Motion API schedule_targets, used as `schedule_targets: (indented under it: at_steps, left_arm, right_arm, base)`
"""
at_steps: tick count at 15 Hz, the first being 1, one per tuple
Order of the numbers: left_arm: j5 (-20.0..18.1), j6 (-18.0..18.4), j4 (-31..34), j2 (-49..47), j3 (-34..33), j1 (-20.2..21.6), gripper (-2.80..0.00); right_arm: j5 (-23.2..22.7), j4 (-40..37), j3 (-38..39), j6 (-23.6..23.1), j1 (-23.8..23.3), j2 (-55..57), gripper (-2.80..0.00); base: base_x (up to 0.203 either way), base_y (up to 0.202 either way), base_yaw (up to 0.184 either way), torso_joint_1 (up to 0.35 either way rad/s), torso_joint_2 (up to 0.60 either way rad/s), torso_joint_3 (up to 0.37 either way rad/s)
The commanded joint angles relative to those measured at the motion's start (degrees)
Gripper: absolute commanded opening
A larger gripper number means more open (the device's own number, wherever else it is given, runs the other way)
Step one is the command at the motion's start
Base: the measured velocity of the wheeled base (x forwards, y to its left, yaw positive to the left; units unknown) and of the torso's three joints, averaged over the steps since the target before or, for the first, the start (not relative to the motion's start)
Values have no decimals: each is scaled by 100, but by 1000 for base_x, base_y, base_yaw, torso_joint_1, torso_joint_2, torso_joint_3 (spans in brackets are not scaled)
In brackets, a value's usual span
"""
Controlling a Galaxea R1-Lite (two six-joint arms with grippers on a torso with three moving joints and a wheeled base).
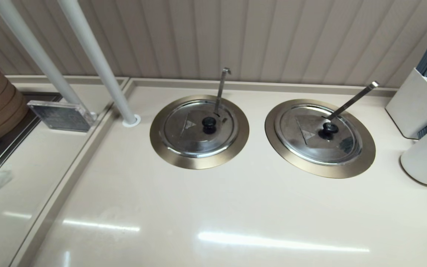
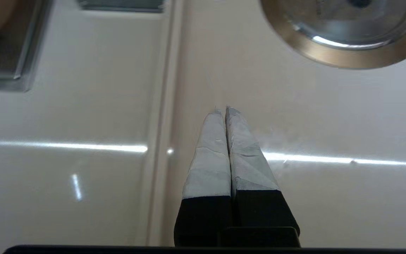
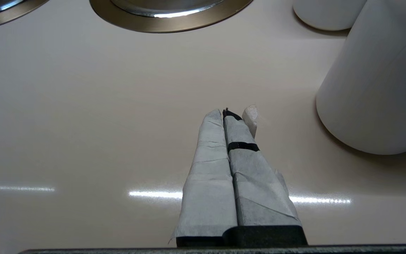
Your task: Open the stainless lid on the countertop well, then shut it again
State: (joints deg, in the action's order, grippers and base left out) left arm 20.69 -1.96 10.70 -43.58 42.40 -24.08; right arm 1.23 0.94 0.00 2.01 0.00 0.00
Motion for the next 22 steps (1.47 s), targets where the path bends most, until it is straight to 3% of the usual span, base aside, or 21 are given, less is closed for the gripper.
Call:
schedule_targets:
  at_steps: [1,3,5,8,11,14,15,17,19,21,22]
  left_arm:
    - [100,133,1552,1778,101,553,-280]
    - [516,238,2264,2311,67,1322,-280]
    - [645,509,2114,2631,-292,1877,-280]
    - [636,760,990,2714,-1050,1929,-280]
    - [697,897,944,2721,-1006,1959,-280]
    - [560,1336,960,2895,-871,2699,-280]
    - [421,1434,922,3059,-1079,2660,-280]
    - [-292,1485,853,3856,-1615,2539,-280]
    - [-802,1324,585,4357,-2424,2474,-280]
    - [-1136,1269,-141,4354,-3495,2446,-280]
    - [-1559,1280,-704,4348,-3862,2436,-280]
  right_arm:
    - [0,3,26,1,0,0,-280]
    - [0,3,26,1,0,0,-280]
    - [-9,3,26,-25,0,0,-280]
    - [-9,3,26,-25,0,0,-280]
    - [-9,3,26,-25,0,0,-280]
    - [-9,3,26,-43,0,0,-280]
    - [-9,3,26,-34,0,0,-280]
    - [-9,3,26,-26,0,0,-280]
    - [-1,3,26,-17,0,0,-280]
    - [-9,3,26,-25,0,0,-280]
    - [-9,3,26,-39,0,0,-280]
  base:
    - [0,0,0,0,0,0]
    - [0,0,0,0,0,0]
    - [0,0,0,0,0,0]
    - [0,0,0,0,0,0]
    - [0,0,0,0,0,0]
    - [0,0,0,0,0,0]
    - [0,0,0,0,0,0]
    - [0,0,0,0,0,0]
    - [0,0,0,0,0,0]
    - [0,0,0,0,0,0]
    - [0,0,0,0,0,0]
